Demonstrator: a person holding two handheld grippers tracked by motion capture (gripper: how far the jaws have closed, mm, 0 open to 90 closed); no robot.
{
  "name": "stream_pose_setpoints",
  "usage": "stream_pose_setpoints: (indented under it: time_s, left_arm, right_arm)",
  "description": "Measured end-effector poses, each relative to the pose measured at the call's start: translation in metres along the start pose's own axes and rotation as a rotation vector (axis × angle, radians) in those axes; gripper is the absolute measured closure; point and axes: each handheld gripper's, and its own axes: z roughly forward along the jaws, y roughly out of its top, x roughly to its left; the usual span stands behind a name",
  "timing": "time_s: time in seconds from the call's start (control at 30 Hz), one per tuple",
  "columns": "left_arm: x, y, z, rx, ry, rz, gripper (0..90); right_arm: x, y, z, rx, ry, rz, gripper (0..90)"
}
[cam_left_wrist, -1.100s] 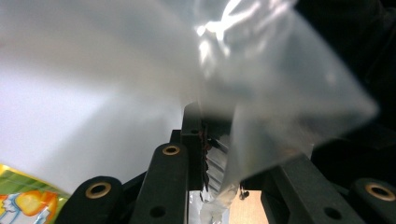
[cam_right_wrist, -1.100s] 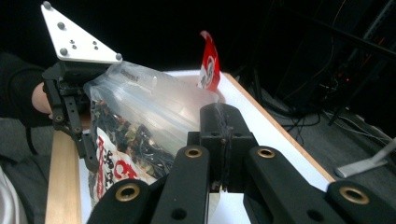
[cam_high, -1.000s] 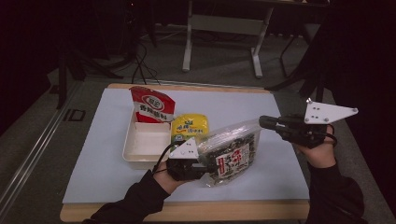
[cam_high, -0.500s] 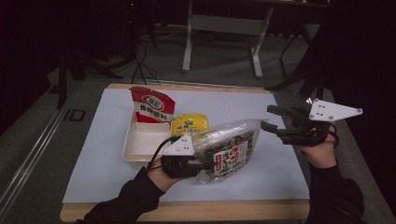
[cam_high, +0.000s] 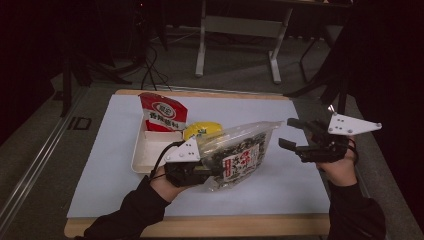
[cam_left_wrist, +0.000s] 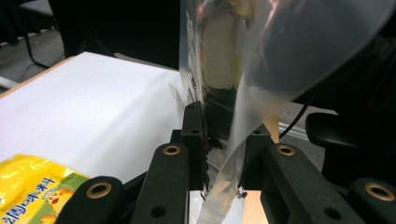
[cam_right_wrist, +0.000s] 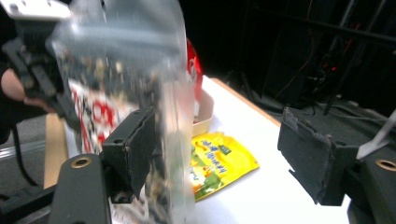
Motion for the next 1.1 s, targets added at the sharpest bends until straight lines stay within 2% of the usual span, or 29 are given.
stream_pose_setpoints:
  time_s: [0.17, 0.3, 0.4, 0.47, 0.73, 1.0, 1.1]
  left_arm:
    - [0.005, 0.013, -0.019, -0.031, 0.044, 0.017, 78.6]
    - [0.01, 0.02, -0.036, -0.062, 0.079, 0.009, 78.6]
    - [0.014, 0.023, -0.049, -0.072, 0.099, 0.003, 78.6]
    - [0.015, 0.024, -0.056, -0.071, 0.124, 0.008, 78.6]
    - [0.029, 0.016, -0.086, -0.057, 0.216, -0.032, 78.6]
    - [0.046, 0.002, -0.115, -0.028, 0.31, -0.07, 78.6]
    - [0.052, -0.004, -0.123, -0.019, 0.33, -0.085, 78.6]
  right_arm:
    - [0.001, -0.017, 0.006, 0.008, 0.012, 0.033, 20.4]
    - [0.0, -0.029, 0.011, 0.015, 0.03, 0.066, 16.9]
    - [-0.001, -0.038, 0.016, 0.024, 0.051, 0.09, 15.7]
    - [-0.001, -0.042, 0.018, 0.028, 0.048, 0.098, 14.9]
    - [-0.003, -0.057, 0.023, 0.029, 0.062, 0.138, 13.5]
    - [-0.003, -0.063, 0.028, 0.028, 0.061, 0.137, 14.0]
    - [-0.003, -0.066, 0.029, 0.025, 0.063, 0.136, 14.0]
